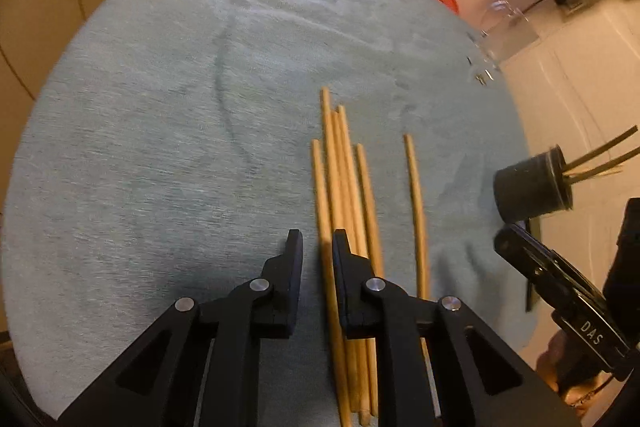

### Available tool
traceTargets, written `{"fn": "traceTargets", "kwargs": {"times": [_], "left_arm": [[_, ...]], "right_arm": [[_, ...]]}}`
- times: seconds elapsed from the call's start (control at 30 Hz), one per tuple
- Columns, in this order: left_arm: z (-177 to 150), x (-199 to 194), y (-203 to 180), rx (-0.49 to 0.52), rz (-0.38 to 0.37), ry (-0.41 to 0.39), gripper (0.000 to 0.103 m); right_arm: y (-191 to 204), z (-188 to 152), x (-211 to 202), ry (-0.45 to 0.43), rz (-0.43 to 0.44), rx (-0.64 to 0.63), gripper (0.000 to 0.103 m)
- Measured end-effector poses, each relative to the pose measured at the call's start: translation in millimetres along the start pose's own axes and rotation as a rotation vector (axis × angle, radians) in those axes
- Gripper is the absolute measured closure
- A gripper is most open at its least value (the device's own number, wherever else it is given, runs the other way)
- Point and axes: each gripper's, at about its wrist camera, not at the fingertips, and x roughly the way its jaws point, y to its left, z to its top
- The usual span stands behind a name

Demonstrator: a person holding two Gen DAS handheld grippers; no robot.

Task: Organize utensils
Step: 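Close the left tool on a chopstick while the right tool grasps another chopstick, then lift the left tool's chopstick upright while the right tool raises its chopstick too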

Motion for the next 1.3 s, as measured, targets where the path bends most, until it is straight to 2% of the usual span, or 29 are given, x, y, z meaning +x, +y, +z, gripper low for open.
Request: {"fn": "traceTargets", "kwargs": {"times": [0.13,0.33,0.6,0.73,0.87,1.0,1.13,1.2,1.23,1.3], "left_arm": [[-1,7,-10,0.025,0.022,0.015,0.089],[0,16,-20,0.051,0.105,0.007,0.09],[-1,11,-12,0.049,0.1,0.007,0.089],[0,15,-21,0.074,0.15,-0.001,0.089],[-4,11,-14,0.075,0.165,-0.014,0.096],[-10,2,3,0.047,0.167,-0.029,0.096],[-12,-3,13,0.029,0.164,-0.04,0.096],[-13,-4,14,0.033,0.158,-0.04,0.096],[-14,-4,14,0.035,0.158,-0.041,0.096],[-15,-6,17,0.042,0.159,-0.044,0.096]], "right_arm": [[4,-2,0,0.003,0.006,-0.007,0.053],[2,-1,2,0.011,0.0,-0.015,0.053],[0,1,13,0.046,-0.01,-0.018,0.053],[2,5,21,0.064,-0.017,-0.012,0.053],[5,11,31,0.093,-0.042,-0.018,0.053],[10,19,48,0.158,-0.044,-0.032,0.061],[16,27,70,0.214,-0.044,-0.033,0.074],[23,30,80,0.231,-0.069,-0.062,0.075],[27,31,84,0.24,-0.085,-0.077,0.08],[33,33,88,0.246,-0.116,-0.113,0.083]]}}
